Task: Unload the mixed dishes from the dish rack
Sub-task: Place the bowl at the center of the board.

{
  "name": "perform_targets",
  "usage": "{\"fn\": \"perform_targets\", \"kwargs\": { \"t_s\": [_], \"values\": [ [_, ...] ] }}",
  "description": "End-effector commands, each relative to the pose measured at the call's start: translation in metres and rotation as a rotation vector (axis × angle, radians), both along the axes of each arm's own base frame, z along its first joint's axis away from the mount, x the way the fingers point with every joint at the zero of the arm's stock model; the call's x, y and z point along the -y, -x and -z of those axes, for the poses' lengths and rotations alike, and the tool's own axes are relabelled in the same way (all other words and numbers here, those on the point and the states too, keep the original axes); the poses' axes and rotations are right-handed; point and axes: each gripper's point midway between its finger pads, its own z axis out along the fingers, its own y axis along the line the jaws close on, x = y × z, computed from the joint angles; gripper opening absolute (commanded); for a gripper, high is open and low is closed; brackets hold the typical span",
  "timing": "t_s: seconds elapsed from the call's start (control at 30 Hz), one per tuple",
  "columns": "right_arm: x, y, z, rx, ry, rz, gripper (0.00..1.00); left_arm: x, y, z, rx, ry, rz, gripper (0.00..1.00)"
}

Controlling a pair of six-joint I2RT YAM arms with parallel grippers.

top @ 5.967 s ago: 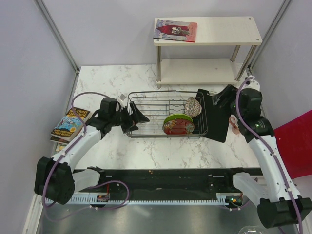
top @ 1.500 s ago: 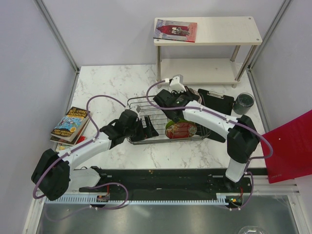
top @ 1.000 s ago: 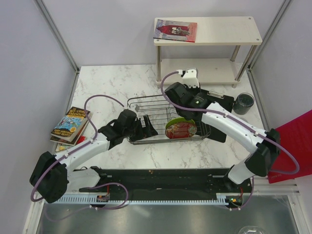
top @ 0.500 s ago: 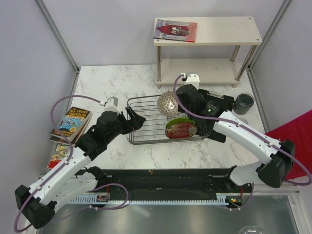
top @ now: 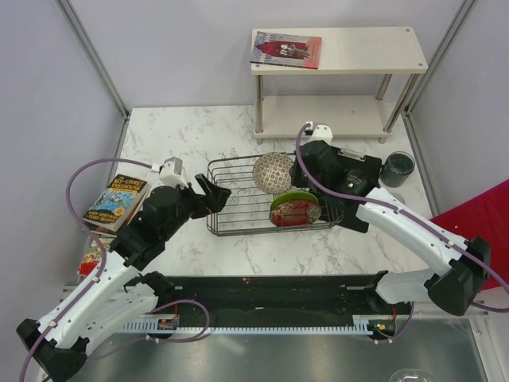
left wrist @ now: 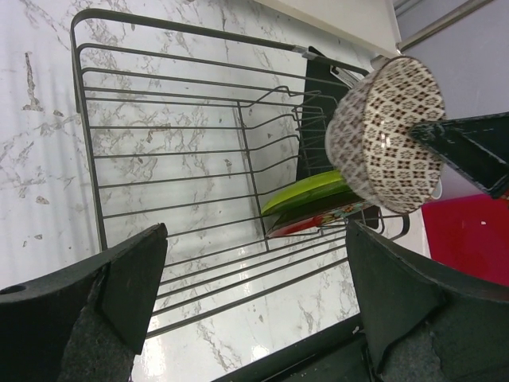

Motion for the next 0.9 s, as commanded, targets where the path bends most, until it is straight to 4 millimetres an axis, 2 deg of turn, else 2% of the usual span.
{"fn": "perform_targets", "kwargs": {
  "t_s": [0.0, 0.07, 0.1, 0.13, 0.2, 0.37, 0.4, 0.43, 0.47, 0.57, 0.87],
  "values": [
    [0.028, 0.000, -0.052, 0.102, -0.128, 0.092, 0.00, 0.000, -0.005, -0.003, 0.027, -0.010, 0.002, 0.99],
    [0.032, 0.007, -0.045, 0.076, -0.110, 0.086, 0.00, 0.005, -0.006, -0.005, 0.032, -0.003, 0.017, 0.99],
    [0.033, 0.011, -0.035, 0.056, -0.098, 0.080, 0.00, 0.007, -0.006, -0.007, 0.035, 0.000, 0.025, 0.99],
    [0.035, 0.014, -0.035, 0.057, -0.107, 0.076, 0.00, 0.009, -0.007, -0.009, 0.041, 0.004, 0.034, 0.99],
    [0.033, 0.022, -0.020, 0.024, -0.103, 0.046, 0.00, 0.013, -0.008, -0.014, 0.051, 0.007, 0.054, 0.99],
    [0.025, 0.030, -0.002, -0.012, -0.113, 0.011, 0.00, 0.043, -0.012, -0.021, 0.055, 0.010, 0.187, 0.92],
    [0.021, 0.030, -0.002, -0.012, -0.118, 0.002, 0.00, 0.046, -0.015, -0.030, 0.067, 0.016, 0.190, 0.91],
    [0.018, 0.031, -0.001, -0.012, -0.121, -0.005, 0.00, 0.054, -0.016, -0.024, 0.038, 0.009, 0.223, 0.91],
    [0.016, 0.031, -0.002, -0.010, -0.122, -0.010, 0.00, 0.057, -0.019, -0.031, 0.044, 0.016, 0.227, 0.91],
    [0.008, 0.031, -0.002, -0.011, -0.119, -0.026, 0.00, 0.063, -0.024, -0.037, 0.042, 0.023, 0.233, 0.93],
    [-0.018, 0.033, -0.001, -0.016, -0.131, -0.081, 0.00, 0.078, -0.025, -0.030, 0.016, 0.026, 0.294, 0.93]
  ]
}}
